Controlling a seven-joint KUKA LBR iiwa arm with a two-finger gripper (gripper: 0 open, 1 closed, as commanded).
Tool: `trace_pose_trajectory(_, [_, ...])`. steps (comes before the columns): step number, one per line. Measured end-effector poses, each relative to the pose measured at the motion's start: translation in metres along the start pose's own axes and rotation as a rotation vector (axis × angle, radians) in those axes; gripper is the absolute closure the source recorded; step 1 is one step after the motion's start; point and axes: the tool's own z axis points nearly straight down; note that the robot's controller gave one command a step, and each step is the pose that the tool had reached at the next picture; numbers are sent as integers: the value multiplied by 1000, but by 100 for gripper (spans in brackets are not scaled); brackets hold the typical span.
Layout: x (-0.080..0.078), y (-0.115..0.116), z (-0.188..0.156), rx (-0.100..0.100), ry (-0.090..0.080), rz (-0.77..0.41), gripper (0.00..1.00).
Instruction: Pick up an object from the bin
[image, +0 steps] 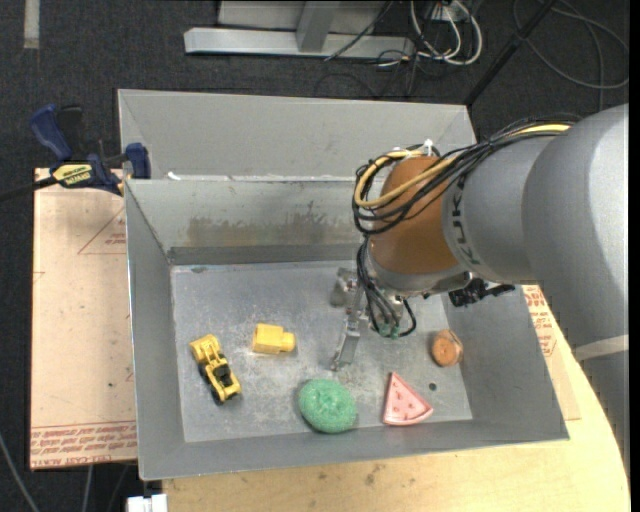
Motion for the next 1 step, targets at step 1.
trace_pose_trajectory(1, [2,47,-14,4,-1,-48,0])
